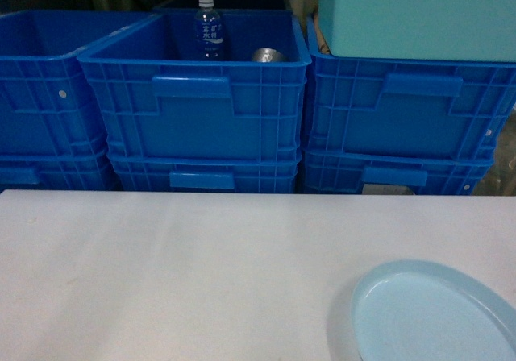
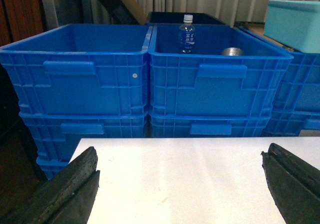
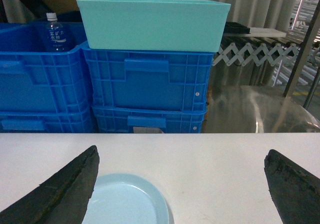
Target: Place blue tray on left shelf second layer neatly
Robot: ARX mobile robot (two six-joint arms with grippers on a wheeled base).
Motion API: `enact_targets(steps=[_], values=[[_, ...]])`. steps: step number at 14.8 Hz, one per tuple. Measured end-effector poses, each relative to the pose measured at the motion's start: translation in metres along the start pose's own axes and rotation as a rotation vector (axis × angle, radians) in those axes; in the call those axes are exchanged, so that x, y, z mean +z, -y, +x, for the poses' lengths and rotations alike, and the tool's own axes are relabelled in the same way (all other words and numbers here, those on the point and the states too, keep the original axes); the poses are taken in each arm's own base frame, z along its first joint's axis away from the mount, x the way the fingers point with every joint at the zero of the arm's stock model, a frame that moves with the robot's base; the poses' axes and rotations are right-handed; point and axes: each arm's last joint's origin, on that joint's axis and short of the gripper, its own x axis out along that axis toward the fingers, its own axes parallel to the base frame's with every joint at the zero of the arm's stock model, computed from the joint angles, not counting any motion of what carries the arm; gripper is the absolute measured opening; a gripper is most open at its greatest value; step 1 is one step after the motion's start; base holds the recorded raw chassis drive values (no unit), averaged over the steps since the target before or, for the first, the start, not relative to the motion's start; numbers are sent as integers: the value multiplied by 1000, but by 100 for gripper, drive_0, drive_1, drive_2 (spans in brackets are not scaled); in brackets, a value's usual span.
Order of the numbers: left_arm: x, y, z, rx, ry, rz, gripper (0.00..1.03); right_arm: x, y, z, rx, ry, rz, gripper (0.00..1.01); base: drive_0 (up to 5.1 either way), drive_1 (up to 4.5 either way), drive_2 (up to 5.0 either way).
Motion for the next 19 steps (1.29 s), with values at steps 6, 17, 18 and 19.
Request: enact_targets(steps=[6,17,18,19], values=[[0,0,0,0,0,0,98,0,0,0,0,0,0,98,0,0,0],[0,0,0,0,0,0,98,60,17,93,4,-394,338,98,0,0,0],[0,0,0,-1,0,1,98,55,25,118,85,-487,426,98,0,0,0],[0,0,0,-1,0,1,98,37,37,145,186,-615,548,98,0,0,0]])
